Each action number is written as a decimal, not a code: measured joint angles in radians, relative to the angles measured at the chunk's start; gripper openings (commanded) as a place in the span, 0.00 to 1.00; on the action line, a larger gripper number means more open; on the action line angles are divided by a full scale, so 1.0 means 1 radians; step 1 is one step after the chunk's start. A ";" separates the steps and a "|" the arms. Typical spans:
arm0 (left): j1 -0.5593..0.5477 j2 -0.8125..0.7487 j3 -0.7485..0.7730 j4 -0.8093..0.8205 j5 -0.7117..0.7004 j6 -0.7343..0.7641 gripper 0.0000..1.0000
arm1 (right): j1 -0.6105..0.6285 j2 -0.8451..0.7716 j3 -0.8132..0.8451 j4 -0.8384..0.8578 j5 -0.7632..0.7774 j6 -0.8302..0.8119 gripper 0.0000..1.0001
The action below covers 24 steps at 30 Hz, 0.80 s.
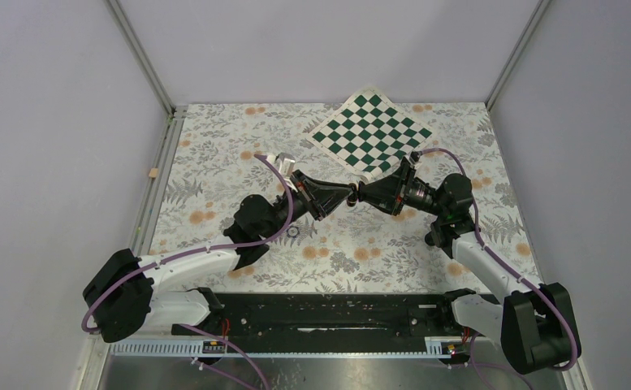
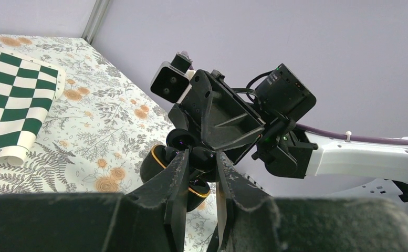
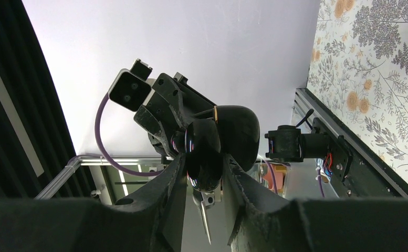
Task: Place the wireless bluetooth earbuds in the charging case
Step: Insert the right earbud into the right side groove of the charging case.
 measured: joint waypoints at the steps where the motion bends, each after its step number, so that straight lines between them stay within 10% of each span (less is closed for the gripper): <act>1: 0.000 0.000 0.000 0.002 -0.003 -0.002 0.00 | 0.000 0.000 -0.002 0.000 0.000 0.000 0.00; 24: -0.023 0.005 -0.011 0.021 -0.014 -0.021 0.00 | 0.001 -0.022 -0.005 -0.022 0.011 -0.007 0.00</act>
